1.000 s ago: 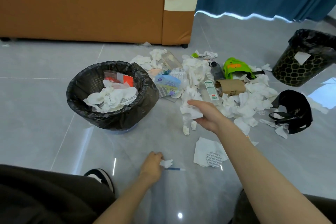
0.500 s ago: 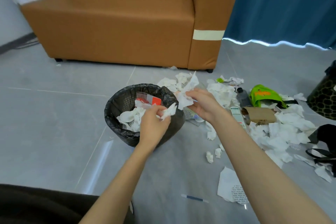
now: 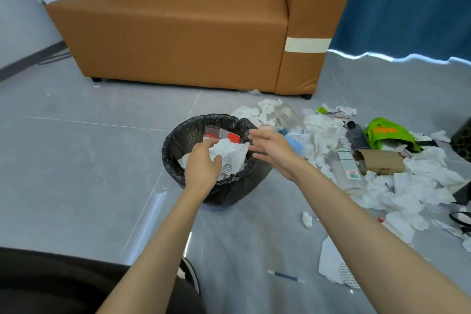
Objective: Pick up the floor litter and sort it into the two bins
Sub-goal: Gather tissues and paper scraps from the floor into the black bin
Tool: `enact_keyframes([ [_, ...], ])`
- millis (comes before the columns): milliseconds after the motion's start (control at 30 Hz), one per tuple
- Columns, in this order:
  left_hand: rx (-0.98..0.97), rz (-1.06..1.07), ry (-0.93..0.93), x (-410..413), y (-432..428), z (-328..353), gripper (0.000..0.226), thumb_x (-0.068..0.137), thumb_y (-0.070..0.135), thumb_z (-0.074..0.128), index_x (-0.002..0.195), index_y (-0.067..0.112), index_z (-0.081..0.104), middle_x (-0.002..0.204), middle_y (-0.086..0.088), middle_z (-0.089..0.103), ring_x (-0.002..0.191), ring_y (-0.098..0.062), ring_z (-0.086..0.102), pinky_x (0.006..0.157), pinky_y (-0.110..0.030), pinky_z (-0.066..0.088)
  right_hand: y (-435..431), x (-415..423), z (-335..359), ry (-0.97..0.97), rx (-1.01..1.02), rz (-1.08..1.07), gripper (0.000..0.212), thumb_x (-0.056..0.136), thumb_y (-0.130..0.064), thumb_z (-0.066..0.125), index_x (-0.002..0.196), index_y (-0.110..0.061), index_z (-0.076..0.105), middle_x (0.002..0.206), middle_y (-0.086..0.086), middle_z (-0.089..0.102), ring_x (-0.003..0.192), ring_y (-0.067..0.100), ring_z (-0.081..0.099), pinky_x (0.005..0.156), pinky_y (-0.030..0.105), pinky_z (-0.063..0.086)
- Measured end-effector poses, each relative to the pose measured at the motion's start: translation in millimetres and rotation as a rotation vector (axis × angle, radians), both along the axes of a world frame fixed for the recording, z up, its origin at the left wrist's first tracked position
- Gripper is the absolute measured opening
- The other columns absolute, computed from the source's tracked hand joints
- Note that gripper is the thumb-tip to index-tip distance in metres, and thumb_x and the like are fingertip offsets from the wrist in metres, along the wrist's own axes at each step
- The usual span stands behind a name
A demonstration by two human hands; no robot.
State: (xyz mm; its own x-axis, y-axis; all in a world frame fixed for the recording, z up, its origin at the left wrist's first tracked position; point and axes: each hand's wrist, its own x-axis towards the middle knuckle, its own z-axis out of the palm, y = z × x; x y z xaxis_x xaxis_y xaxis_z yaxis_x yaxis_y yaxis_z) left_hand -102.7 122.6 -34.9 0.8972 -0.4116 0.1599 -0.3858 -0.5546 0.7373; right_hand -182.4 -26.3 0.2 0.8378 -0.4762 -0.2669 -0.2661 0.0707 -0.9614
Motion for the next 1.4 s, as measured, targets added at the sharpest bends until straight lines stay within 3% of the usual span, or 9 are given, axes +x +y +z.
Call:
enact_keyframes([
  [100, -0.072, -0.096, 0.0, -18.1, -14.9, -1.9, 0.034, 0.09, 0.009, 0.054, 0.123, 0.015, 0.056, 0.124, 0.0, 0.058, 0.108, -0.018, 0.056, 0.093, -0.027, 0.043, -13.2, -20.3, -13.1, 0.035, 0.024, -0.102, 0.03, 0.094, -0.014, 0.055, 0.124, -0.014, 0.058, 0.119, 0.005, 0.062, 0.096, 0.018, 0.062, 0.084, 0.027, 0.052],
  [267, -0.156, -0.227, 0.047, -64.3, -46.8, -14.4, 0.036, 0.091, 0.005, 0.049, 0.125, 0.018, 0.052, 0.106, 0.004, 0.058, 0.077, -0.008, 0.055, 0.077, -0.019, 0.043, -36.2, -75.8, -51.2, 0.154, 0.079, -0.249, 0.019, 0.091, -0.008, 0.055, 0.108, -0.013, 0.061, 0.102, 0.006, 0.061, 0.073, 0.014, 0.058, 0.072, 0.025, 0.05],
  [367, -0.107, -0.317, 0.071, -94.1, -62.0, -37.7, 0.037, 0.088, 0.003, 0.049, 0.123, 0.015, 0.055, 0.103, 0.0, 0.059, 0.075, -0.01, 0.055, 0.079, -0.019, 0.044, -45.9, -114.9, -82.3, 0.297, 0.043, -0.322, 0.023, 0.091, -0.007, 0.052, 0.112, -0.013, 0.061, 0.098, 0.007, 0.058, 0.067, 0.012, 0.052, 0.062, 0.023, 0.044],
  [433, -0.015, -0.386, 0.107, -110.9, -67.3, -60.6, 0.037, 0.087, 0.002, 0.05, 0.122, 0.013, 0.056, 0.108, -0.004, 0.06, 0.08, -0.015, 0.057, 0.08, -0.017, 0.041, -51.3, -141.2, -107.5, 0.421, -0.018, -0.341, 0.025, 0.09, -0.007, 0.052, 0.114, -0.012, 0.061, 0.098, 0.008, 0.055, 0.073, 0.015, 0.05, 0.063, 0.027, 0.042],
  [567, 0.267, -0.541, 0.201, -143.3, -66.8, -111.4, 0.035, 0.089, 0.01, 0.054, 0.123, 0.016, 0.054, 0.119, -0.007, 0.054, 0.097, -0.021, 0.058, 0.088, -0.021, 0.041, -57.3, -198.9, -153.8, 0.701, -0.293, -0.301, 0.035, 0.087, -0.012, 0.054, 0.122, -0.015, 0.056, 0.121, 0.01, 0.05, 0.111, 0.028, 0.049, 0.093, 0.031, 0.039],
  [733, 0.591, -0.687, 0.231, -166.4, -48.5, -156.5, 0.04, 0.086, 0.022, 0.059, 0.125, 0.022, 0.052, 0.123, -0.005, 0.049, 0.113, -0.02, 0.052, 0.096, -0.025, 0.038, -49.9, -236.3, -179.8, 0.829, -0.44, -0.274, 0.047, 0.087, -0.023, 0.058, 0.132, -0.029, 0.044, 0.149, 0.007, 0.023, 0.135, 0.034, 0.022, 0.107, 0.038, 0.026],
  [967, 0.71, -0.773, 0.195, -178.0, -34.1, -185.6, 0.041, 0.081, 0.021, 0.062, 0.12, 0.019, 0.05, 0.12, -0.004, 0.043, 0.114, -0.02, 0.046, 0.087, -0.025, 0.038, -41.6, -240.3, -201.0, 0.916, -0.473, -0.075, 0.075, 0.08, -0.035, 0.067, 0.143, -0.035, 0.027, 0.15, 0.004, 0.015, 0.132, 0.037, 0.021, 0.108, 0.039, 0.028],
  [1167, 0.697, -0.783, 0.21, -179.4, -40.6, -194.8, 0.017, 0.082, 0.014, 0.062, 0.099, 0.012, 0.061, 0.111, -0.007, 0.052, 0.104, -0.024, 0.054, 0.084, -0.028, 0.041, -35.8, -237.4, -207.7, 0.865, -0.564, -0.045, 0.058, 0.078, -0.021, 0.068, 0.131, -0.026, 0.044, 0.135, 0.005, 0.034, 0.117, 0.031, 0.039, 0.099, 0.029, 0.036],
  [1400, 0.75, -0.768, 0.198, -182.2, -36.1, -192.4, 0.02, 0.087, 0.01, 0.051, 0.106, 0.009, 0.057, 0.114, -0.01, 0.059, 0.105, -0.025, 0.055, 0.084, -0.028, 0.041, -32.2, -237.8, -206.7, 0.919, -0.48, -0.097, 0.056, 0.075, -0.024, 0.072, 0.122, -0.014, 0.042, 0.125, 0.011, 0.04, 0.112, 0.03, 0.048, 0.092, 0.032, 0.042],
])
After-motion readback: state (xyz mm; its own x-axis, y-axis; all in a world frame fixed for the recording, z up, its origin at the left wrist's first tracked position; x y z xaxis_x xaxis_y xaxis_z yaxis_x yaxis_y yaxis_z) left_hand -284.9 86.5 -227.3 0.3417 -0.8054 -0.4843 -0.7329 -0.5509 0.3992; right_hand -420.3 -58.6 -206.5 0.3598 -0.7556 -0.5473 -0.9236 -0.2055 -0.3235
